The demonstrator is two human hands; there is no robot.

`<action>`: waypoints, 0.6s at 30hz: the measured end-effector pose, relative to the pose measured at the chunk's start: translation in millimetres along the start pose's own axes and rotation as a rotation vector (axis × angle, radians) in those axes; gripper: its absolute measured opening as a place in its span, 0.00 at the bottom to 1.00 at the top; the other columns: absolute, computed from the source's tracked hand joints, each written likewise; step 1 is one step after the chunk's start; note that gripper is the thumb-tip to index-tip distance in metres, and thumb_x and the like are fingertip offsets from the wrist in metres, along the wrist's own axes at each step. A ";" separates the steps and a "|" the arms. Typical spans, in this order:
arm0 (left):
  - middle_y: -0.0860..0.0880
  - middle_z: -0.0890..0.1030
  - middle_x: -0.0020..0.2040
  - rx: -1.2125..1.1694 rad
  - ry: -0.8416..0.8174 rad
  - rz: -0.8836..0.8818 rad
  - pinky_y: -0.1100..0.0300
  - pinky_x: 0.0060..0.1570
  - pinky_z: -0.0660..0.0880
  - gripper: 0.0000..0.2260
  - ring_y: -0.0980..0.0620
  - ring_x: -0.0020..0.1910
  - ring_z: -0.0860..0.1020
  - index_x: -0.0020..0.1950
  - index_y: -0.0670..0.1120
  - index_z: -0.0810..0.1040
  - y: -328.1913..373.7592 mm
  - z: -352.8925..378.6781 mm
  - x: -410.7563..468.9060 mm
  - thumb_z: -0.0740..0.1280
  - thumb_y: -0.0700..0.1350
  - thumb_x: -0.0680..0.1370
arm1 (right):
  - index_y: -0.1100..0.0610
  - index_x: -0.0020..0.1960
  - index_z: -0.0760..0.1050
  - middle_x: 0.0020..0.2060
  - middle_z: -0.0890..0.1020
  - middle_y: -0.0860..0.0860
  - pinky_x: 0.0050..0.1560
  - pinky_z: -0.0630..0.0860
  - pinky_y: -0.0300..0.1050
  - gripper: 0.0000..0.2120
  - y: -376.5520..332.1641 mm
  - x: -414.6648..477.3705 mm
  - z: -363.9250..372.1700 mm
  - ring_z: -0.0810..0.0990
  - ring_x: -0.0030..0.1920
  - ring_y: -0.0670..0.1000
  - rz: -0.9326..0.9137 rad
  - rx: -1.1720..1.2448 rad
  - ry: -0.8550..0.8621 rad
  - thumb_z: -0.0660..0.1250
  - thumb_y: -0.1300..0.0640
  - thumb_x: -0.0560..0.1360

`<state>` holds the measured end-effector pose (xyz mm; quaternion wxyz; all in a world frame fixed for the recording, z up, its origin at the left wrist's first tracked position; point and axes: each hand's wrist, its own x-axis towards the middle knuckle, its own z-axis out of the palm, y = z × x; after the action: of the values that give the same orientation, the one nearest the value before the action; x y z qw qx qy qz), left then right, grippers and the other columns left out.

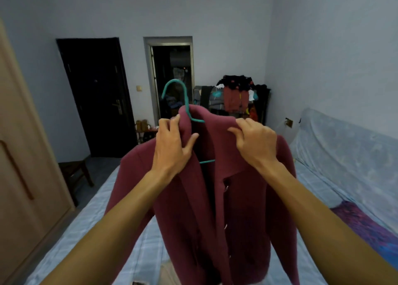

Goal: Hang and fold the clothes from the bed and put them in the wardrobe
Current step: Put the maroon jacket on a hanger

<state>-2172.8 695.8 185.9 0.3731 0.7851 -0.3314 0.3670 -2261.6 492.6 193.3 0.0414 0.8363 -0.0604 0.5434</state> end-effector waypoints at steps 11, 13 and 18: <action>0.46 0.72 0.62 0.090 -0.065 0.078 0.47 0.63 0.66 0.20 0.46 0.61 0.71 0.68 0.47 0.69 -40.0 -37.3 10.5 0.59 0.53 0.78 | 0.57 0.44 0.77 0.31 0.77 0.51 0.29 0.61 0.40 0.14 -13.1 -12.1 -19.4 0.76 0.29 0.53 0.133 0.017 0.127 0.61 0.47 0.77; 0.47 0.75 0.61 0.068 -0.167 0.071 0.46 0.65 0.64 0.19 0.47 0.60 0.72 0.69 0.49 0.67 -44.4 -37.5 16.6 0.57 0.54 0.80 | 0.56 0.45 0.77 0.32 0.78 0.50 0.28 0.64 0.41 0.14 -22.6 -16.3 -21.5 0.77 0.30 0.53 0.155 0.030 0.118 0.61 0.47 0.78; 0.47 0.77 0.45 -0.112 -0.140 0.061 0.44 0.50 0.72 0.08 0.48 0.43 0.75 0.54 0.46 0.71 -53.3 -52.5 15.0 0.62 0.49 0.79 | 0.53 0.49 0.77 0.37 0.80 0.48 0.31 0.68 0.42 0.12 -47.6 -26.4 -32.5 0.79 0.34 0.53 0.216 0.094 0.007 0.62 0.45 0.77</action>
<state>-2140.1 762.4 203.8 0.3811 0.7762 -0.4004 0.3032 -2294.6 545.5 182.2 -0.0566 0.8241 -0.1247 0.5496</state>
